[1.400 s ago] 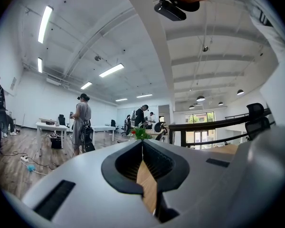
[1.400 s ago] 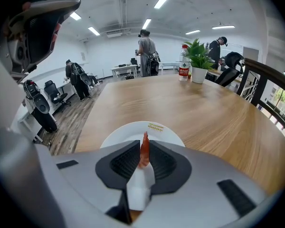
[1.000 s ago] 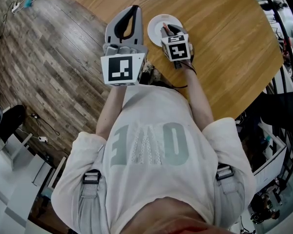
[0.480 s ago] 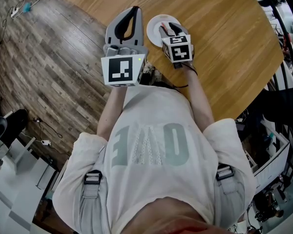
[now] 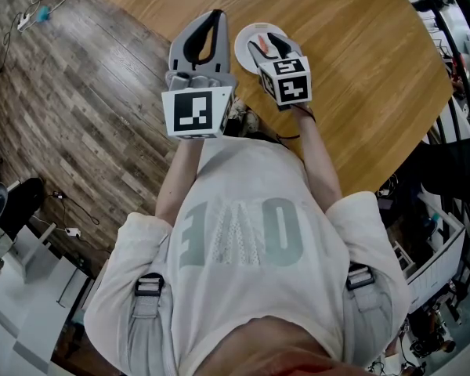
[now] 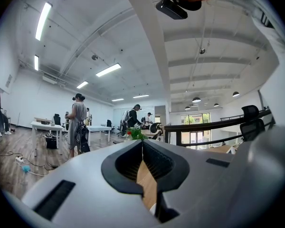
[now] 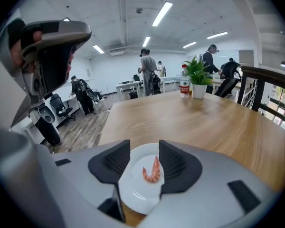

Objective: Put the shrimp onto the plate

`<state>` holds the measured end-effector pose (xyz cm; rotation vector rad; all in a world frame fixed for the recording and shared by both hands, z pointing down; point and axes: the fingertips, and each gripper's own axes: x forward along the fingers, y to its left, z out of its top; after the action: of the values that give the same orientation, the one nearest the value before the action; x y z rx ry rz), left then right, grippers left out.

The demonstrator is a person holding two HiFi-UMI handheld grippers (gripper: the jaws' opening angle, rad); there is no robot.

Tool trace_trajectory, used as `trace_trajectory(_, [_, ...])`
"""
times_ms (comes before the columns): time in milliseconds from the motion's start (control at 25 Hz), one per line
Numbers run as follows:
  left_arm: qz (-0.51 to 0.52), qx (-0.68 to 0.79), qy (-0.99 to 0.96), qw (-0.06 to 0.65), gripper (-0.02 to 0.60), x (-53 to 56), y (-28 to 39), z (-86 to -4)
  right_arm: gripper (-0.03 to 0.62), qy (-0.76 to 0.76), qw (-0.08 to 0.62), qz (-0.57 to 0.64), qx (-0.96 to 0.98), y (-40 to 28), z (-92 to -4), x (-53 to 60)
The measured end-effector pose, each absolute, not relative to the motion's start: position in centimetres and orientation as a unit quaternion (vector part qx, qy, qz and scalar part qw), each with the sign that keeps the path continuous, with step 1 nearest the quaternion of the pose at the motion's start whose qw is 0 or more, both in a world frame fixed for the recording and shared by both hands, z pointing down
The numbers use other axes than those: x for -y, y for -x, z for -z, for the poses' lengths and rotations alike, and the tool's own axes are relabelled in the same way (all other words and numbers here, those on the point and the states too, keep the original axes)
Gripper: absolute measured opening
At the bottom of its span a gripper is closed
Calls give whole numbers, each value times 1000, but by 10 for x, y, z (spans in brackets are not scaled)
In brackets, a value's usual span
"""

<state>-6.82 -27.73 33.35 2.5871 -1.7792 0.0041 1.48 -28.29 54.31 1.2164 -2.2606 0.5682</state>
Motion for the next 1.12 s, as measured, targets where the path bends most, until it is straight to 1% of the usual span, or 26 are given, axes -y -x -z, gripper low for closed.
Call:
trace_trajectory(160, [4, 562, -827, -2, 12, 273, 66, -331, 125, -468, 222, -204, 831, -23, -517, 284])
trace_trajectory(280, [6, 563, -827, -2, 12, 268, 66, -327, 56, -494, 206, -174, 827, -32, -497, 288])
trace_trajectory(360, [11, 557, -830, -12, 12, 269, 64, -325, 30, -508, 189, -153, 826, -35, -483, 292])
trace_trajectory(440, [14, 555, -832, -19, 12, 263, 62, -319, 20, -519, 164, -134, 828, -37, -460, 287])
trace_trajectory(640, [26, 557, -830, -27, 12, 252, 62, -301, 19, -535, 96, -85, 835, -40, -396, 280])
trace_trajectory(920, [44, 540, -840, -30, 12, 243, 49, -279, 20, -532, 46, -19, 845, -40, -324, 266])
trace_trajectory(1120, [53, 540, -839, -43, 12, 231, 47, -257, 20, -534, -6, 26, 845, -40, -271, 244])
